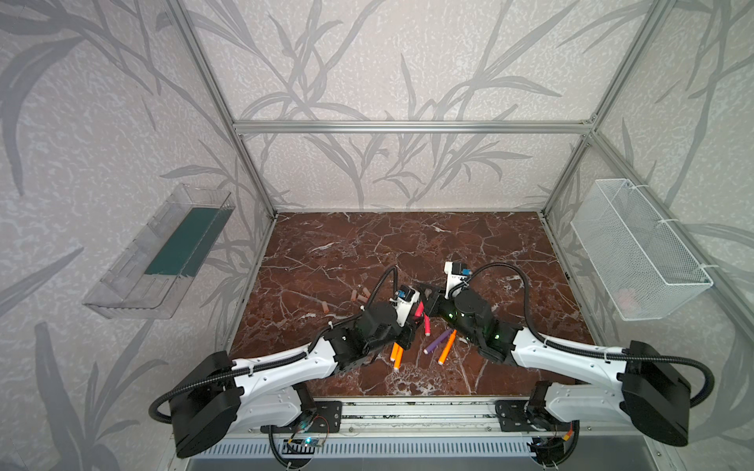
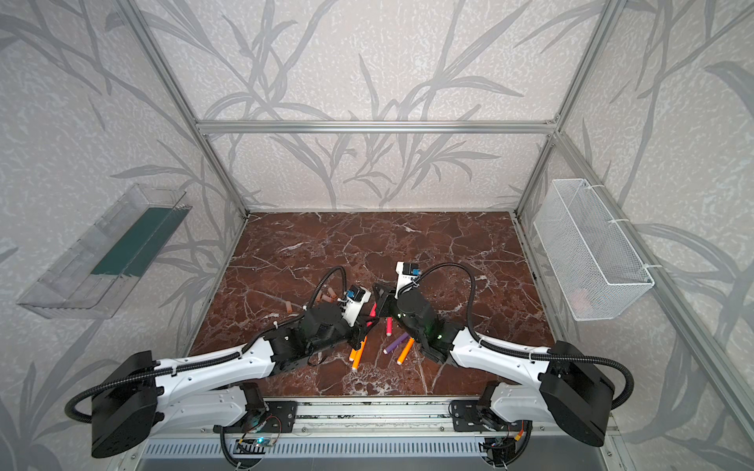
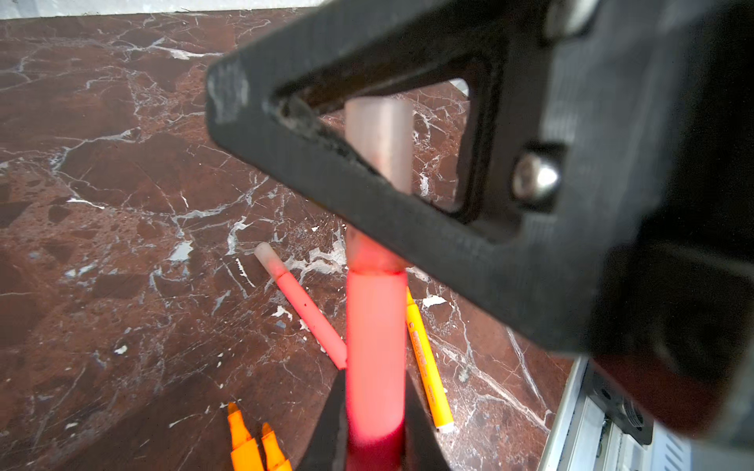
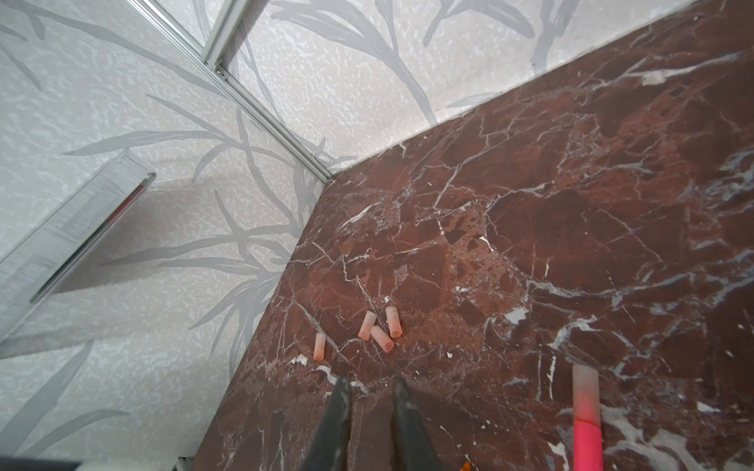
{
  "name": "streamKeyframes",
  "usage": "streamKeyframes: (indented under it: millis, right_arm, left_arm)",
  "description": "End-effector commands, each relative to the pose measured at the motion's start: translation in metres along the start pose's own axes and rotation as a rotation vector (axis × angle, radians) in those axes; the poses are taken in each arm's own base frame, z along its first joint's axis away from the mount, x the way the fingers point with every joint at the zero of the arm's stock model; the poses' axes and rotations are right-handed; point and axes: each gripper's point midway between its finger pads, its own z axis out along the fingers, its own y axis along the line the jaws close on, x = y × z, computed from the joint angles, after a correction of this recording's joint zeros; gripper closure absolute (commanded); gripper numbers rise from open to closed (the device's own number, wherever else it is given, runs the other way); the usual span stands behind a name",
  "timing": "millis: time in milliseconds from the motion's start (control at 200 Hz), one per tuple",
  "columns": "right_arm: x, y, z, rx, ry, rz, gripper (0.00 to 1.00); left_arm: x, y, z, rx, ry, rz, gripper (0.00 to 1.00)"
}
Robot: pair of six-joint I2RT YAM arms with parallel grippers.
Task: Insert the pens into the pen caps
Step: 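Push the cap down onto the marker tip with the right gripper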
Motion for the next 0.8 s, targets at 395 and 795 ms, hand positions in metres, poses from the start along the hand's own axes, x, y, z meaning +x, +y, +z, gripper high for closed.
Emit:
streamKeyframes:
  millis: [395,795]
  right_arm:
    - [0.082,0.024,-0.004,0.028,0.315,0.05,1.0]
    - [0.091,0.034,0.003,-0.111,0.24,0.017,1.0]
  left_arm:
    - [-0.117,0.071,-0.035,-0.374,-0.319,0.065,1.0]
    - [-0.133,0.079,-0.034,-0.333,-0.336,0.0,1.0]
